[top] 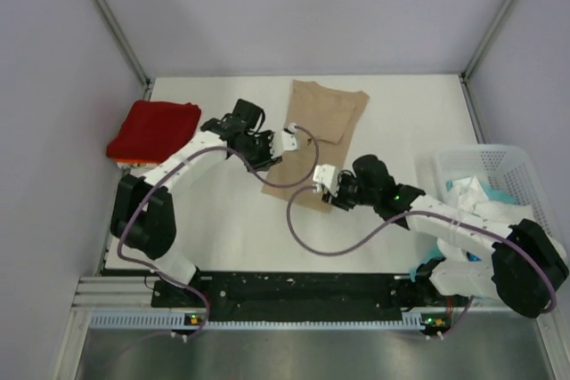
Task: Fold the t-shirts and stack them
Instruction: Grab one side of the 2/3 rectangular tshirt with both arms, then fold the long partially folded tshirt into a neat square
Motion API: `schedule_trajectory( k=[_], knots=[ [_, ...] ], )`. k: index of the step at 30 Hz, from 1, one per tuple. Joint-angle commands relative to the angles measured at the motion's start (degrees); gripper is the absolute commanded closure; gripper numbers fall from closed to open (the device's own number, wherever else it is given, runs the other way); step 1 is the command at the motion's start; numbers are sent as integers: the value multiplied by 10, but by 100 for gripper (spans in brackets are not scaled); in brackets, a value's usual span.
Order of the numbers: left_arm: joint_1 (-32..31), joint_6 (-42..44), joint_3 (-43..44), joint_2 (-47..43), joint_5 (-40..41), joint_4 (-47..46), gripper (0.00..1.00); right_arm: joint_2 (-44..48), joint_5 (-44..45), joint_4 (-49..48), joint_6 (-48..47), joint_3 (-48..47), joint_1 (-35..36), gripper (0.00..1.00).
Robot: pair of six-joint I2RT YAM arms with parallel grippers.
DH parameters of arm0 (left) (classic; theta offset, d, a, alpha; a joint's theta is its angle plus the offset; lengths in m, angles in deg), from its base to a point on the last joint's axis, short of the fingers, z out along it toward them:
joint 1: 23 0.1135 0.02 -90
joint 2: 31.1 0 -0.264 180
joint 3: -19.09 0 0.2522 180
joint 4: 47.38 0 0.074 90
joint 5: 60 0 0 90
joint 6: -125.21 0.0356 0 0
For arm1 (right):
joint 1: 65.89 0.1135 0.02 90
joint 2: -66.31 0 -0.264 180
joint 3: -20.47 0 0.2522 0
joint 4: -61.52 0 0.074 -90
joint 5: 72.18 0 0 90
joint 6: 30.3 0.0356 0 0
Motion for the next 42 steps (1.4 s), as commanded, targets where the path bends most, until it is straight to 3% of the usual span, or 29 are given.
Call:
schedule_trajectory(
  k=[1, 7, 19, 21, 22, 25, 26, 33, 42],
  knots=[
    [-27, 143, -115, -59, -116, -34, 60, 35, -10, -4, -179, 75, 79, 58],
    [-66, 148, -170, -51, -51, -90, 58, -51, 104, -9, -194, 56, 134, 58],
    [-85, 147, -157, 35, 24, -66, 57, -136, 137, -29, -169, 21, 151, 62],
    [-86, 148, -157, 38, 25, -55, 62, -141, 113, -30, -161, 18, 150, 65],
    [-86, 146, -155, 40, 28, -53, 70, -144, 109, -33, -158, 18, 151, 69],
    [-86, 129, -145, 44, 37, -34, 95, -146, 99, -31, -156, 19, 151, 92],
    [-86, 125, -136, 44, 36, -22, 100, -142, 95, -25, -156, 17, 151, 100],
    [-86, 88, -154, -20, 15, 47, 100, -49, 52, 45, -114, 22, 156, 100],
    [-107, 60, -214, -192, -95, 211, 100, 124, 18, 179, -16, 25, 283, 100]
  ],
)
